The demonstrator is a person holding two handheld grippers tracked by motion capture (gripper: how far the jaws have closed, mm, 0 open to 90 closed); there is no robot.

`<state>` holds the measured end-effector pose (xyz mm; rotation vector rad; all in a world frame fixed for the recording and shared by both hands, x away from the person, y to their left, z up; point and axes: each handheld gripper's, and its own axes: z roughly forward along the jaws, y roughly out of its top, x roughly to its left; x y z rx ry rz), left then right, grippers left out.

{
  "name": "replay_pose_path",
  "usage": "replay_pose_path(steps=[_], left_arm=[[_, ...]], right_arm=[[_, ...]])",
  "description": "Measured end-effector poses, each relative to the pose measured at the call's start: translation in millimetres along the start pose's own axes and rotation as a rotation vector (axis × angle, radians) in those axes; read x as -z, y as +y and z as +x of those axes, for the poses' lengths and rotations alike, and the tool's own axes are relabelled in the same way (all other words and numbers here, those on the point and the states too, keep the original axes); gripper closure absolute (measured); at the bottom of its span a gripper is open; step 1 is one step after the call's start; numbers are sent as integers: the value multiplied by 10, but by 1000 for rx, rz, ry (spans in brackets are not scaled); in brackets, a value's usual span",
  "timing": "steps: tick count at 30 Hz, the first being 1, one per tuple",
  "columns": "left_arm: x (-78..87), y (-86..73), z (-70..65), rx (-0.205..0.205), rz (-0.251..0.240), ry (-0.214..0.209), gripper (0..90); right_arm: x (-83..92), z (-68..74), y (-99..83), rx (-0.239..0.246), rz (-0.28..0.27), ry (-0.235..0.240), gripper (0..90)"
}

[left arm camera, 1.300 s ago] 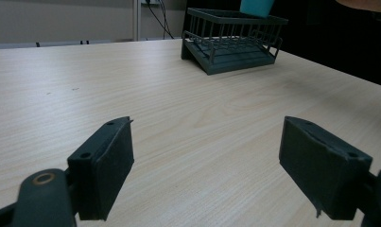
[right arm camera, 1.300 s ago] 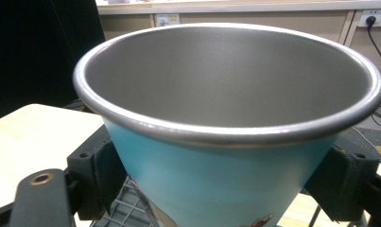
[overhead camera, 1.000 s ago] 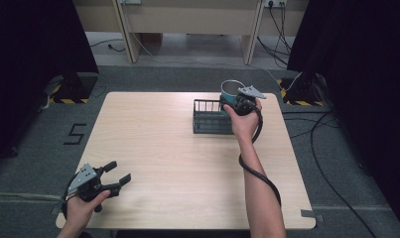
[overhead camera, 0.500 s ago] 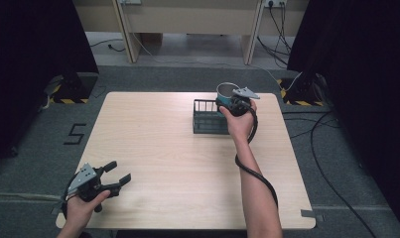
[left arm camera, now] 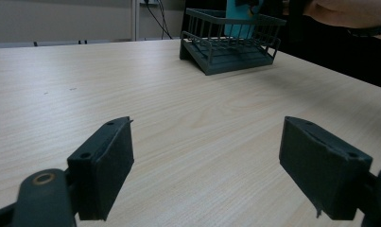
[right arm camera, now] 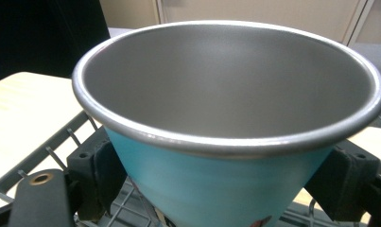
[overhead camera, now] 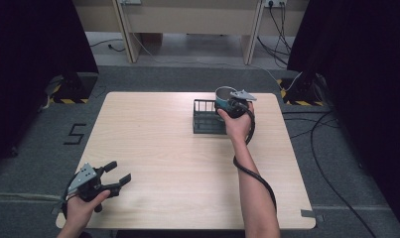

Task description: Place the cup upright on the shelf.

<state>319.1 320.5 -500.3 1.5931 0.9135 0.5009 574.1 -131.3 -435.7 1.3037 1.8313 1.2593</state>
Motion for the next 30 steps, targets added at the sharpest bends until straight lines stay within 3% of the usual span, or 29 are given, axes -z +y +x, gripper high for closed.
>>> replay_pose_path(steps=[22,30], left_arm=[[-2,0,-1,-1,0,-1,179],[-2,0,-2,-1,0,-1,179]], right_arm=[[-52,28,-65,57,53,-23,173],[-31,41,-74,43,61,-25,155]])
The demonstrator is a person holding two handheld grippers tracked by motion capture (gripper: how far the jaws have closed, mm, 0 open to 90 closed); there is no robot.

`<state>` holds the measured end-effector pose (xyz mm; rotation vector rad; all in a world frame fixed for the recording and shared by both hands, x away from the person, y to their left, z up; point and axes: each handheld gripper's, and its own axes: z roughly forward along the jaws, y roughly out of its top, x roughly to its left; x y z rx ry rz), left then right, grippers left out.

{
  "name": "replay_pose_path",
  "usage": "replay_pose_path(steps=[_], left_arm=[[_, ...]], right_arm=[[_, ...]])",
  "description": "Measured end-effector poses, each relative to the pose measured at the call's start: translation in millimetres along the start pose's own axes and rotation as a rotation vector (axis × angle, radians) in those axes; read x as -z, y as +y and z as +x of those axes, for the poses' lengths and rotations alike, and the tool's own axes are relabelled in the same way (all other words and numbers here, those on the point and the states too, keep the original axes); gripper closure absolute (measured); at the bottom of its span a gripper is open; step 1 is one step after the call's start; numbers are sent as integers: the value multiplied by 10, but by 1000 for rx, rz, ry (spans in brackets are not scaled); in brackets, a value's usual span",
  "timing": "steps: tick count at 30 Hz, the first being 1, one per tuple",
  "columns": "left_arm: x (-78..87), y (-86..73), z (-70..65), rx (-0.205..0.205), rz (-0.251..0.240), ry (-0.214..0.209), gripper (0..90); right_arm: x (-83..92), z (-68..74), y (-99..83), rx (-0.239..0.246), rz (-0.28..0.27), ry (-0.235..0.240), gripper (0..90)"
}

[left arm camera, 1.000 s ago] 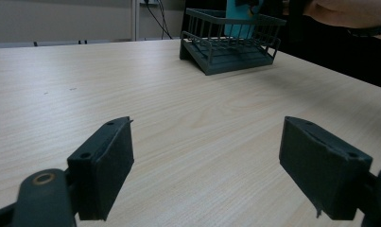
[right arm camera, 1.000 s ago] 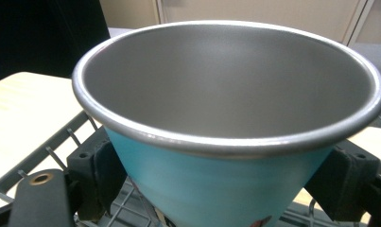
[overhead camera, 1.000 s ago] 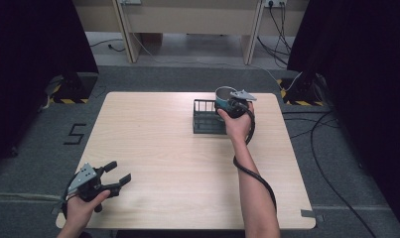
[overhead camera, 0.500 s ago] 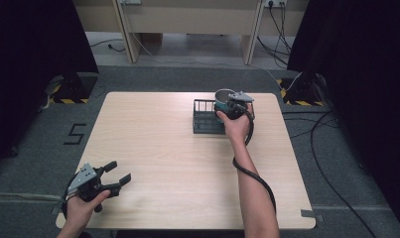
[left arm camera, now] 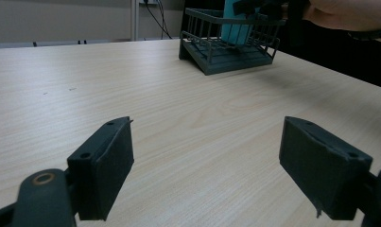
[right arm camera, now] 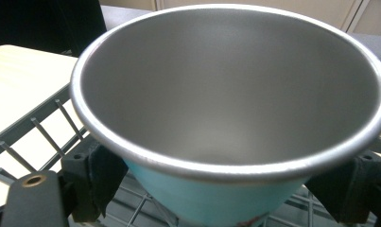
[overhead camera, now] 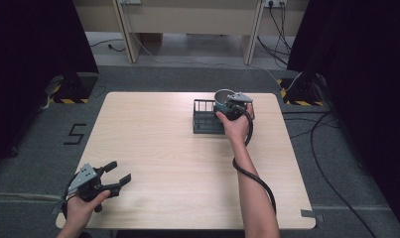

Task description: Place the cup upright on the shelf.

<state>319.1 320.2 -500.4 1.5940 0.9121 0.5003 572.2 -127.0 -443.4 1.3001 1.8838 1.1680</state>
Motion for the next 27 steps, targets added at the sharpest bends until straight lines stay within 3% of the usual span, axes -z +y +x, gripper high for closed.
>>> replay_pose_path(steps=[27], left_arm=[[-6,-2,-1,-3,4,3,178]], right_arm=[[314,51,-51,1,-6,-3,148]])
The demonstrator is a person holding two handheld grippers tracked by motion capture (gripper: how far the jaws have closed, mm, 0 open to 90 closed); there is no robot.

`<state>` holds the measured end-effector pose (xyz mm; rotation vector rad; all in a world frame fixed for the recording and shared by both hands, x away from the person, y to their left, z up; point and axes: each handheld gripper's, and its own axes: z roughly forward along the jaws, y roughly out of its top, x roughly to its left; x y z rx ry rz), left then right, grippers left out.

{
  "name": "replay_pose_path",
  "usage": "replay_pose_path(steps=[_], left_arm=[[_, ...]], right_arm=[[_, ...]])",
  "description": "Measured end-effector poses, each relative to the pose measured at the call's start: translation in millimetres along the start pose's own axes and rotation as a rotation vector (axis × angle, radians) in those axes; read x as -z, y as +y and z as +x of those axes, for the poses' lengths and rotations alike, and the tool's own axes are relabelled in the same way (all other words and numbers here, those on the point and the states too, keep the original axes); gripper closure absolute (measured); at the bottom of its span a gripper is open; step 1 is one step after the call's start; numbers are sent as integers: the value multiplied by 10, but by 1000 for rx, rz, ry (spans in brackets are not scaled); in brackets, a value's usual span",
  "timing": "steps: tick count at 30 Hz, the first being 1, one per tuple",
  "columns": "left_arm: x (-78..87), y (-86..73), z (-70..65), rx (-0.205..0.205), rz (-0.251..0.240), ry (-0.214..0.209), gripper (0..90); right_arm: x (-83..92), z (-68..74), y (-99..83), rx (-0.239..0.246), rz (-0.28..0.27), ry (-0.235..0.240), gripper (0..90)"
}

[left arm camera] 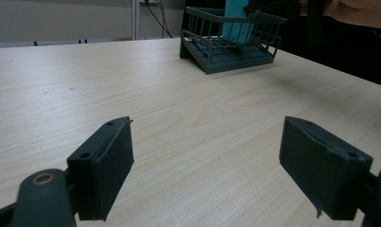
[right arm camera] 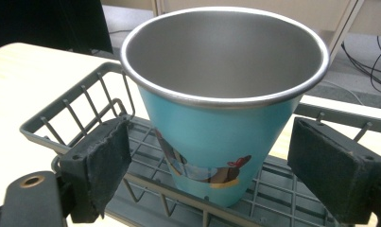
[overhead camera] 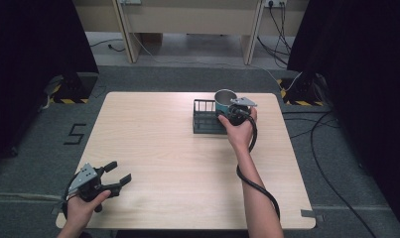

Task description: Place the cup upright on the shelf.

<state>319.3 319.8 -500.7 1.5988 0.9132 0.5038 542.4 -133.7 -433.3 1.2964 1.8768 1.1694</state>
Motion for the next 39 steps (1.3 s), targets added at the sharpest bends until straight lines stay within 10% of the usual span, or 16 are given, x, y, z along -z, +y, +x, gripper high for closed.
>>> replay_pose_path(steps=[39], left_arm=[[-4,-1,-11,-7,5,5,178]], right_arm=[[715,-157,-457,-27,-7,12,151]])
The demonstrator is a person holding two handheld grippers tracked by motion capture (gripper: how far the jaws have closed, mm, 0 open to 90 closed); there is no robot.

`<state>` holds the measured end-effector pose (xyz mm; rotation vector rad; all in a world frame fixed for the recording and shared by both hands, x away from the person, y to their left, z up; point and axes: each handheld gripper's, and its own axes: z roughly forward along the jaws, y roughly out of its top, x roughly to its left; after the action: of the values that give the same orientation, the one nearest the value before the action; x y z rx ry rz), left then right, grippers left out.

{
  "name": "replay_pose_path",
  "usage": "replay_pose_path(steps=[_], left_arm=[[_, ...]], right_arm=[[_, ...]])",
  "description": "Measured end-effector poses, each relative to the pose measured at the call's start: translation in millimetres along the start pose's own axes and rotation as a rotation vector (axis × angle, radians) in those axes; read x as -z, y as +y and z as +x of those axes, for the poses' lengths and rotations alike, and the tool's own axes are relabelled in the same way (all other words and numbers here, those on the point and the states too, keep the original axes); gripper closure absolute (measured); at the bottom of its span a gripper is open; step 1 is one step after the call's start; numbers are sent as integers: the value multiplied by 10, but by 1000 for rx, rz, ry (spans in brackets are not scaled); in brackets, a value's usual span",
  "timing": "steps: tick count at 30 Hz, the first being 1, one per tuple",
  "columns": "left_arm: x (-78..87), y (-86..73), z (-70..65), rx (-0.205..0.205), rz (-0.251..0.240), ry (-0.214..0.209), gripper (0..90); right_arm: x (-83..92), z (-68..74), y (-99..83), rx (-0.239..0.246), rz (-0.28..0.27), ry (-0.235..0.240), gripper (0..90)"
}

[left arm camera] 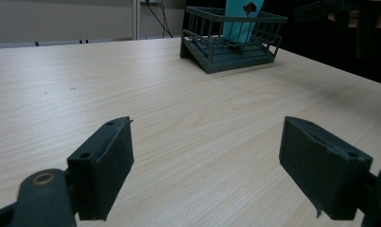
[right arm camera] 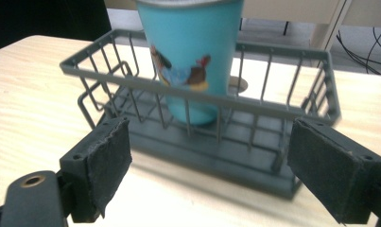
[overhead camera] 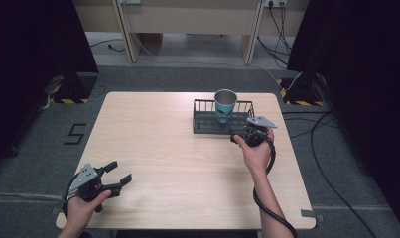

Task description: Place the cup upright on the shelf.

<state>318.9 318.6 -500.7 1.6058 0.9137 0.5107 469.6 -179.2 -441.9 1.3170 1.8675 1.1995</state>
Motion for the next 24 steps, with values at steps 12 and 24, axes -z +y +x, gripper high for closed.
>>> replay_pose_path(steps=[12,24], left_arm=[[-4,-4,-1,-1,2,4,179],[-8,-5,-3,-1,3,5,179]], right_arm=[[297,-97,-315,-12,3,-8,156],[610,-176,-696,-34,2,-18,155]])
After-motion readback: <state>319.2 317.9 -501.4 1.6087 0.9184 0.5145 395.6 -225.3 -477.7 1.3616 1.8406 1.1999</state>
